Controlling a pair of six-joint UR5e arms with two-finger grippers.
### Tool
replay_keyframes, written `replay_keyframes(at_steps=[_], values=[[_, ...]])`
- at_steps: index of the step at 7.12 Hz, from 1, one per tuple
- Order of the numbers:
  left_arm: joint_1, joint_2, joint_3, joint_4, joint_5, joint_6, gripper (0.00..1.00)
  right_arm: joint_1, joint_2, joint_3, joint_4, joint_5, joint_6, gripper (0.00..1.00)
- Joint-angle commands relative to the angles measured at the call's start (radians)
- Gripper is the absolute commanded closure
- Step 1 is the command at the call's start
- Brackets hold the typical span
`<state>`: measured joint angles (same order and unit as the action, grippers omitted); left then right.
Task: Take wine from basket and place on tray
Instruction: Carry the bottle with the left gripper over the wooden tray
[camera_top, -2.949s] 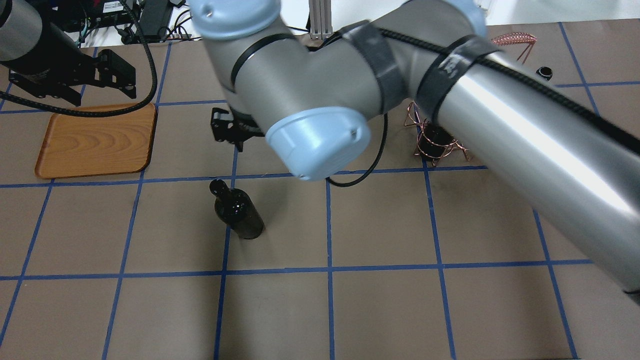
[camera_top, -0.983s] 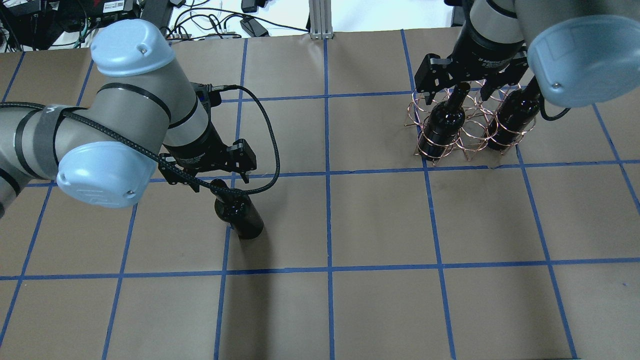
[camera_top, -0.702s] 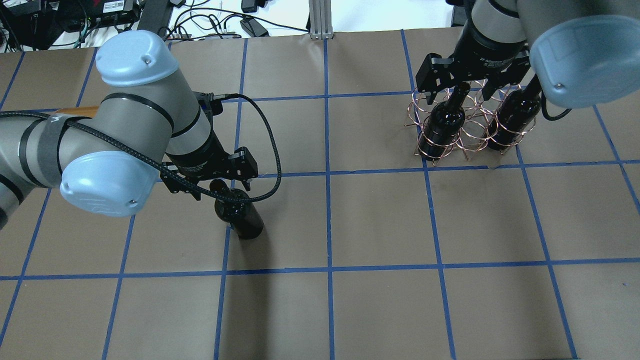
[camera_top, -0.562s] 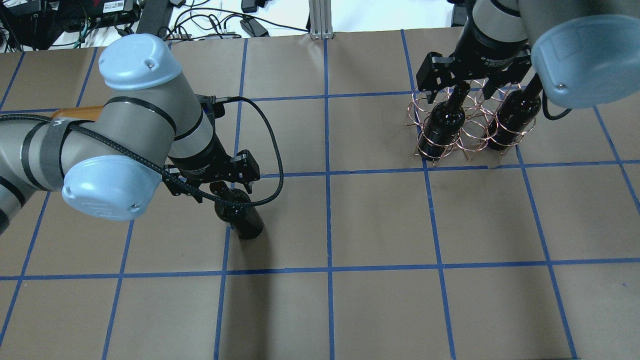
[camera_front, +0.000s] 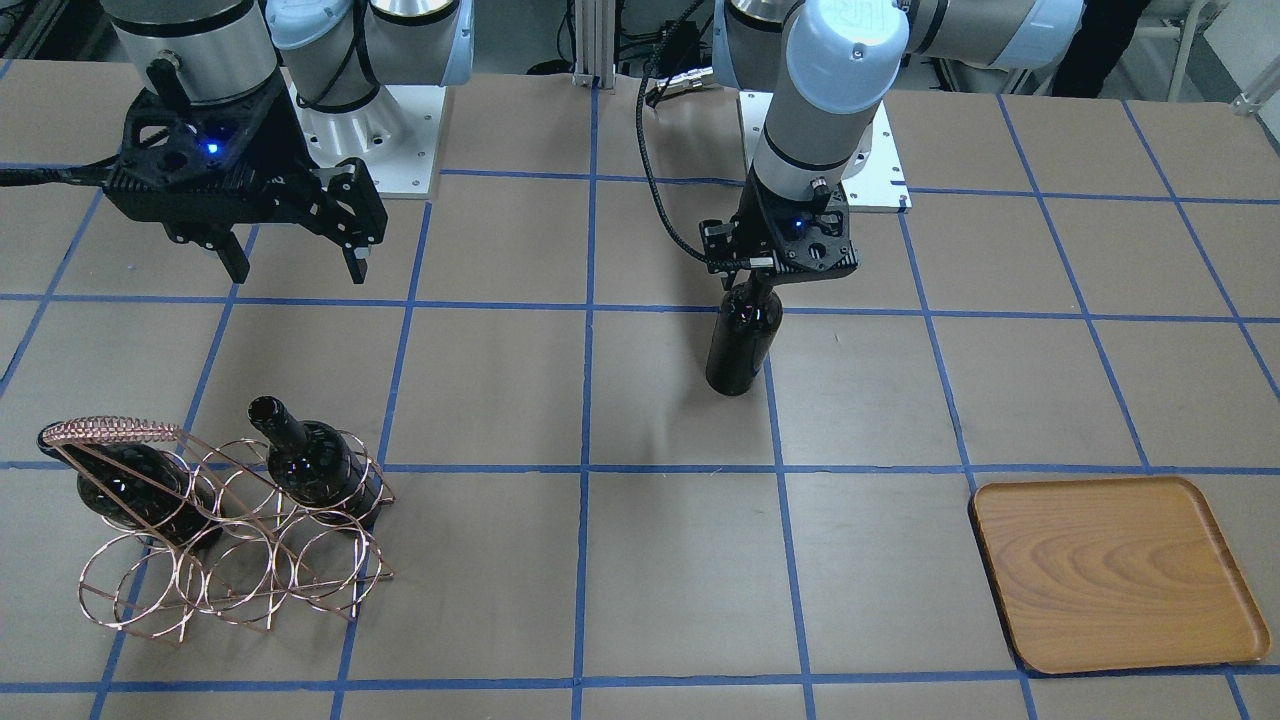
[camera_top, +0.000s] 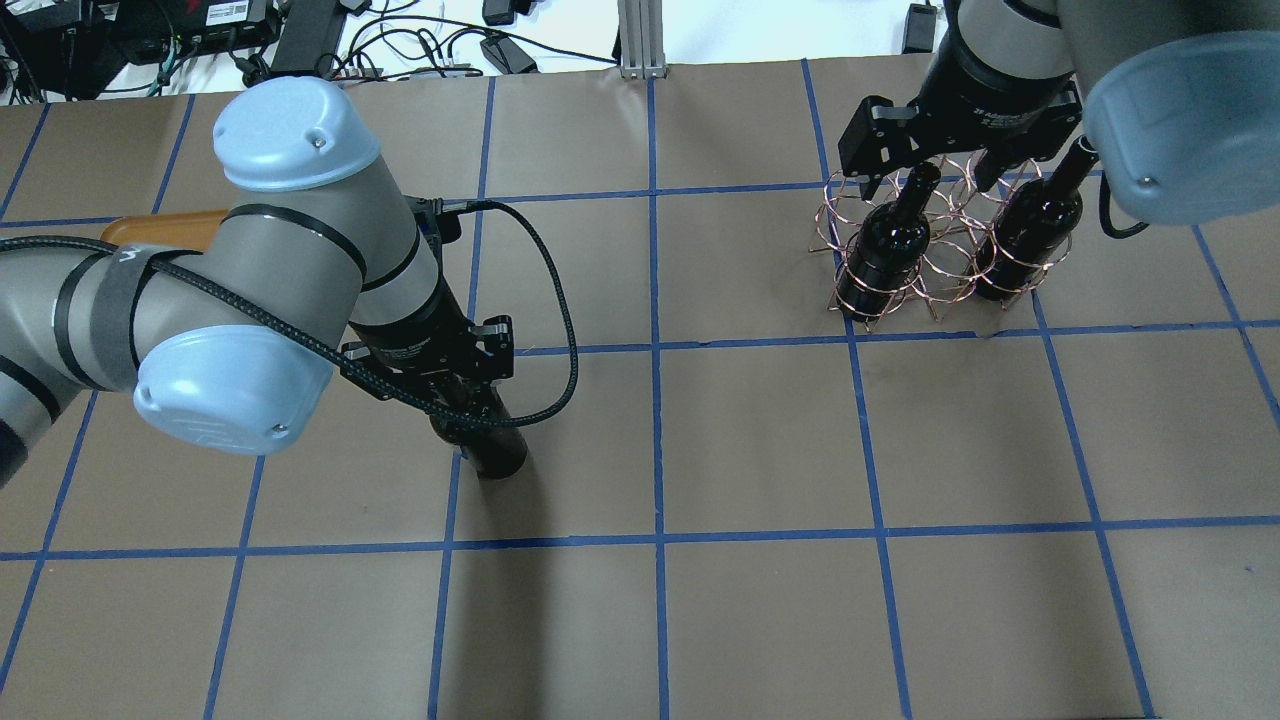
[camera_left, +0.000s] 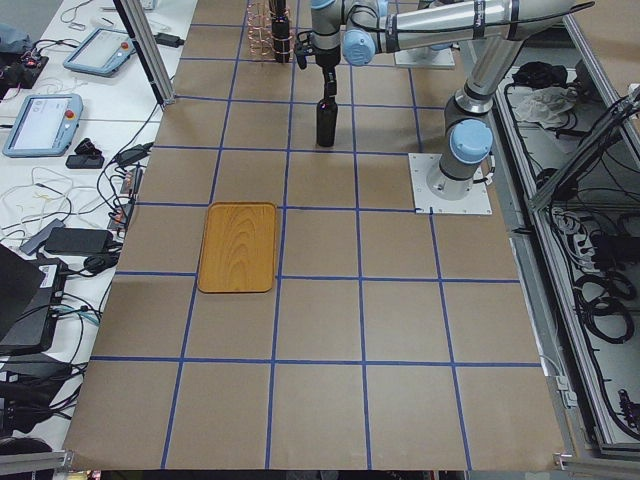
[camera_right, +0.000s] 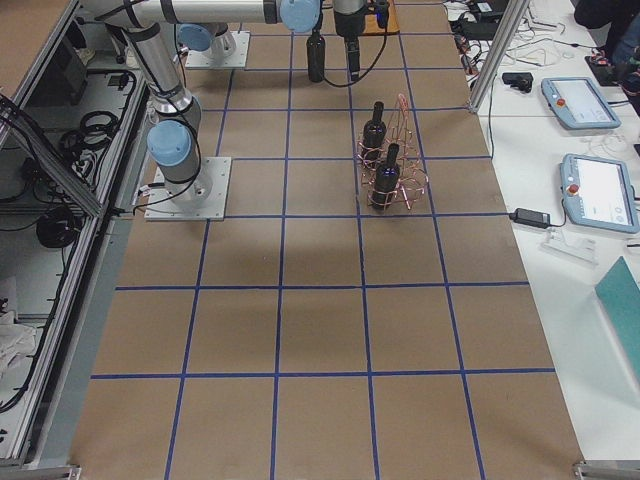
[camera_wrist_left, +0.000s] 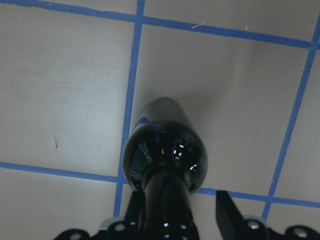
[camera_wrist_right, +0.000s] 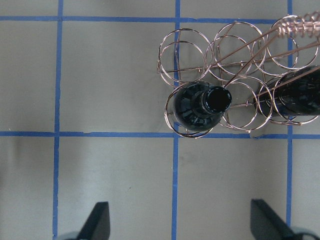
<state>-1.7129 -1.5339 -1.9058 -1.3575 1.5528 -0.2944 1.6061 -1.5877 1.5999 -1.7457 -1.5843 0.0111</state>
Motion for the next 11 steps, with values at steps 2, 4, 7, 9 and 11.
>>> replay_keyframes(at_steps=[2,4,7,9,11], values=[[0.001,0.008,0.014,0.001,0.003,0.014,0.43,0.0,-0.006,0.0,0.0,0.001,0.006,0.0],[0.001,0.002,0.019,0.014,0.059,0.02,0.5,0.0,-0.005,0.0,-0.001,-0.005,0.006,0.0],[0.001,0.003,0.022,0.014,0.059,0.004,0.77,0.0,-0.005,0.0,-0.006,-0.006,0.003,0.0],[0.001,0.012,0.068,0.029,0.061,0.02,1.0,0.0,-0.005,0.0,-0.006,-0.008,0.001,0.0],[0.027,0.018,0.183,0.0,0.137,0.172,1.0,-0.002,-0.005,0.0,-0.008,-0.008,0.0,0.0]])
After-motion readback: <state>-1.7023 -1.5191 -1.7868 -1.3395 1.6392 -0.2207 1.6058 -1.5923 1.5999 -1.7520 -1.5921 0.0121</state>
